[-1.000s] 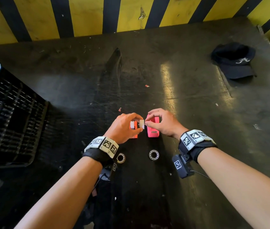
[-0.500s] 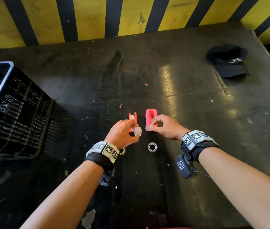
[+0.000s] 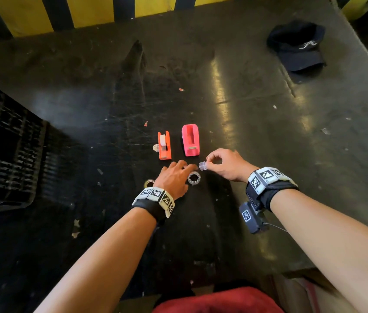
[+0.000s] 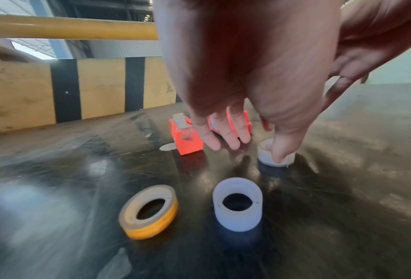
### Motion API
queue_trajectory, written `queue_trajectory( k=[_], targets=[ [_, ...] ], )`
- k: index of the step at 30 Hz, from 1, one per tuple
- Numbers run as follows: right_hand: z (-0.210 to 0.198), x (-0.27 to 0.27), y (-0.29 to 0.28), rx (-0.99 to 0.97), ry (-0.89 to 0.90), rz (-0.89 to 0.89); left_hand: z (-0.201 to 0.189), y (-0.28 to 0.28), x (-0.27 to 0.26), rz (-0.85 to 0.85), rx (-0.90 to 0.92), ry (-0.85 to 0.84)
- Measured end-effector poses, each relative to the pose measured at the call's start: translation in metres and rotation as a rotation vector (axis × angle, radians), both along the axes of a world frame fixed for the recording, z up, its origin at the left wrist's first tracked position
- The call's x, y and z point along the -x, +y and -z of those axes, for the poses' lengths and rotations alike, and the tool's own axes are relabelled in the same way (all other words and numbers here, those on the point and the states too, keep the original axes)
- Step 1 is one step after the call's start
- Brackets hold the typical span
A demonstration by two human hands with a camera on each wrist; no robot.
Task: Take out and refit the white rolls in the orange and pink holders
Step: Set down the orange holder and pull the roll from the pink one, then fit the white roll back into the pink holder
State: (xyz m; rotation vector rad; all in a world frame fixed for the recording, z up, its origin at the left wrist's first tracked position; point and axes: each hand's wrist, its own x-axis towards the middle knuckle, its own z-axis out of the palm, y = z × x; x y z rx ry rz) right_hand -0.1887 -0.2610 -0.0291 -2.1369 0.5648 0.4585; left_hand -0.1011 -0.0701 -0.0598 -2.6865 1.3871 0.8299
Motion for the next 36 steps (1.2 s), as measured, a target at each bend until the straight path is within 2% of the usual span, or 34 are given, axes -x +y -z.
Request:
queue_trajectory(
  k=[3,5,7,9,11,14,18,20,24,28,36],
  targets=[
    [0.001,0.009,-0.005,-0.022,-0.015,-0.002,0.007,-0.01,0.001,0.069,-0.021,0.004],
    [0.002,0.015,-0.01,-0.035,-0.019,0.002,0.009,-0.008,-0.001,0.023,0.029,0.001],
    [-0.002,0.02,-0.014,-0.039,-0.012,0.011,0.008,-0.001,-0.004,-0.12,0.181,0.079],
    [-0.007,0.021,-0.017,-0.051,-0.013,0.035,0.0,0.006,-0.009,-0.289,0.368,0.235],
    [-0.016,0.018,-0.014,-0.063,-0.017,0.051,-0.014,0.01,-0.014,-0.398,0.478,0.339],
    [-0.019,0.01,-0.006,-0.078,-0.027,0.051,-0.033,0.012,-0.017,-0.411,0.538,0.399],
    [0.018,-0.008,-0.011,-0.11,-0.064,-0.019,-0.043,0.016,-0.016,-0.431,0.616,0.442],
    [0.02,-0.014,-0.008,-0.11,-0.065,-0.019,-0.047,0.019,-0.015,-0.451,0.659,0.468],
    [0.007,-0.017,0.0,-0.126,-0.056,-0.022,-0.051,0.026,-0.015,-0.449,0.672,0.452],
    [-0.03,-0.015,0.018,-0.171,-0.077,-0.005,-0.054,0.029,-0.015,-0.427,0.653,0.438],
    [-0.028,-0.015,0.023,-0.205,-0.092,-0.017,-0.055,0.031,-0.016,-0.411,0.604,0.394]
  ],
)
